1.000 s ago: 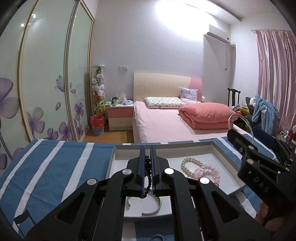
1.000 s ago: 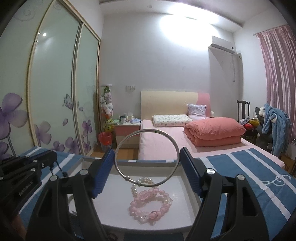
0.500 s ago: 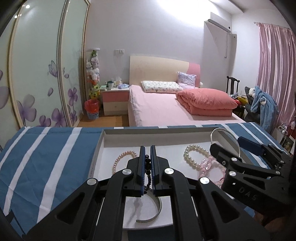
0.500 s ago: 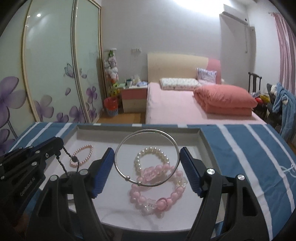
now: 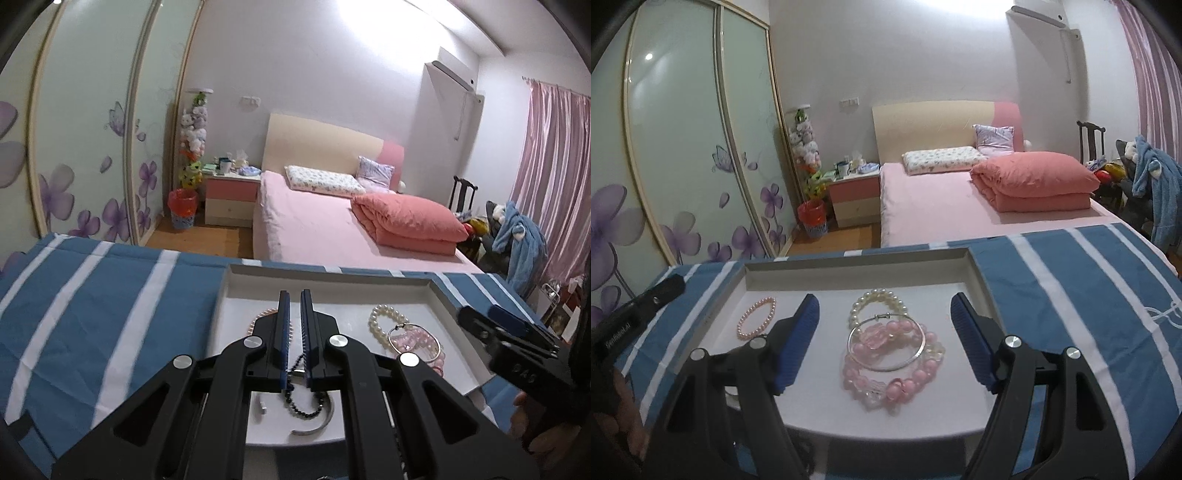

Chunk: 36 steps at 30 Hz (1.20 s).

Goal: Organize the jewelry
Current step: 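Move the right tool to the pearl earring while the left approaches the silver ring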

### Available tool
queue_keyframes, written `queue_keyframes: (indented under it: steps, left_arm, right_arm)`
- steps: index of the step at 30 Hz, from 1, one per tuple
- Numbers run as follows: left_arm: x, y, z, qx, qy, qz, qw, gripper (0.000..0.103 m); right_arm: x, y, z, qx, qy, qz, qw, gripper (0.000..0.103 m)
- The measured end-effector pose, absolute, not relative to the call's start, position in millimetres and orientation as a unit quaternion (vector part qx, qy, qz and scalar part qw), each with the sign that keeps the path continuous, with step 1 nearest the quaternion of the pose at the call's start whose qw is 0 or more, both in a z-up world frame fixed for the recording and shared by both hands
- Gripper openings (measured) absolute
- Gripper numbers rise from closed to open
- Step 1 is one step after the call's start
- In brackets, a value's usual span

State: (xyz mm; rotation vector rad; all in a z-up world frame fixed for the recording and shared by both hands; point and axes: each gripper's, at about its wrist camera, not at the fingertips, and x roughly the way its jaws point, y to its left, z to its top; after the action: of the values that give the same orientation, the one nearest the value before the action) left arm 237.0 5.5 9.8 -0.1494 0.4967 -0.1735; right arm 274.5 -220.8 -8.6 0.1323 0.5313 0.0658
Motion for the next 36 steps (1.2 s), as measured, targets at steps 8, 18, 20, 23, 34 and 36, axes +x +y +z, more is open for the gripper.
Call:
queue_keyframes:
  steps: [8,18,20,23,34,36]
  left_arm:
    - [215,19,20,-0.069,0.238,-0.063,0.967,0.007]
    - [184,31,7,-0.062,0.253,-0.049,0.964,0.020]
    - [176,34,-1,-0.055,0.263,-0.042,0.962,0.028]
    - [170,35,-12,-0.044,0.282,-0.040,0.958,0.031]
    - [152,14,-37,-0.001,0.332,-0.066,0.941,0.057]
    - [150,9,-39,0.006,0.335,-0.071,0.940,0.058]
  right_arm:
    - [244,-228,6,0.059,0.249,0.033,0.966,0.072]
    - [203,-230,-4,0.046,0.276,0.040,0.959,0.071]
    - [193,-228,-17,0.040,0.300,0.049,0.952,0.068]
    - [182,-222,-36,0.032,0.337,0.065,0.939,0.061]
    - [174,-203,-80,0.002,0.427,0.085,0.900,0.032]
    - [177,-202,-80,0.000,0.426,0.086,0.901,0.030]
